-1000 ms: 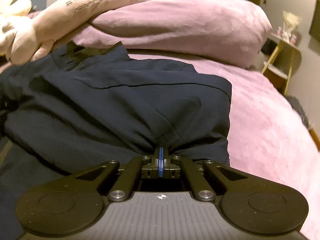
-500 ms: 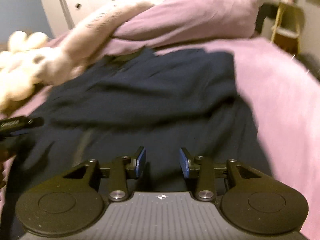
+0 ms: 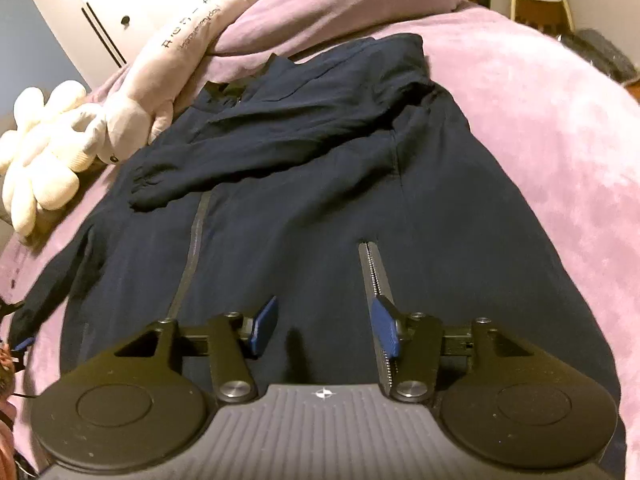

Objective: Fold large clothes

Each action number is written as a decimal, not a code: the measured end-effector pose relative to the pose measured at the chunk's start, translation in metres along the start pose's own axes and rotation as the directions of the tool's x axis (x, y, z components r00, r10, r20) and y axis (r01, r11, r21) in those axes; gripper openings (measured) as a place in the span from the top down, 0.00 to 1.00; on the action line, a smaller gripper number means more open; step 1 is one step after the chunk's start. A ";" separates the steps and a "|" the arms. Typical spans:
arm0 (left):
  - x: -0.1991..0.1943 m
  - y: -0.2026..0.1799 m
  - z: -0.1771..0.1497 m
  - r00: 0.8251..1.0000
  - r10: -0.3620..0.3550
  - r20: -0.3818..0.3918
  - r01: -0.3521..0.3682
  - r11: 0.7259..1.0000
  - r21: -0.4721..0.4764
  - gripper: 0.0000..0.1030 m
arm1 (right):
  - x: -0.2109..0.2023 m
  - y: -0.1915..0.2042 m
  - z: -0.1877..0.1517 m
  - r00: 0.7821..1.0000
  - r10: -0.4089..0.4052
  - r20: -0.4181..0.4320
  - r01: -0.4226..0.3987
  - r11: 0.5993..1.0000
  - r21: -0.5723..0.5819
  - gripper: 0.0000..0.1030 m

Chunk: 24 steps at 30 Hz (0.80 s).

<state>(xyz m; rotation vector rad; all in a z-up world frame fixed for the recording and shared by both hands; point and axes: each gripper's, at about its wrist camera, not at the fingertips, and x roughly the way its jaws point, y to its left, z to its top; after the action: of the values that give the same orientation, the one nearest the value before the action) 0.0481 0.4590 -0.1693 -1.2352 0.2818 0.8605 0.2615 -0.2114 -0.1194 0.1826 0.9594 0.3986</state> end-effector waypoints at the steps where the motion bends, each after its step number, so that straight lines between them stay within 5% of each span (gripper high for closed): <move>1: 0.002 0.011 0.008 1.000 -0.022 0.008 0.023 0.998 -0.064 0.36 | 0.002 0.003 0.000 1.000 -0.005 -0.007 0.005 1.000 -0.004 0.49; 8: 0.023 0.055 0.038 0.985 -0.161 0.055 0.169 0.905 -0.391 0.76 | 0.002 0.019 0.001 0.999 -0.042 -0.005 0.042 0.999 -0.036 0.49; 11: 0.025 0.065 0.036 0.980 -0.190 0.058 0.195 0.872 -0.448 0.82 | 0.002 0.018 0.000 0.998 -0.061 -0.002 0.061 0.997 -0.037 0.49; 18: 0.013 0.053 0.038 0.976 -0.207 0.074 0.219 0.891 -0.399 0.88 | -0.007 0.013 0.004 0.998 -0.061 0.019 0.061 0.998 -0.023 0.49; 24: -0.021 -0.034 0.038 0.960 -0.271 0.068 0.275 0.960 -0.053 0.89 | -0.018 0.001 0.005 0.999 -0.001 0.039 -0.001 0.999 0.044 0.49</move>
<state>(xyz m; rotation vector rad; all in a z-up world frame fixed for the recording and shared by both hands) 0.0485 0.4823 -0.1192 -1.2688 0.0334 0.6691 0.2562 -0.2172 -0.1028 0.2293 0.9304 0.3730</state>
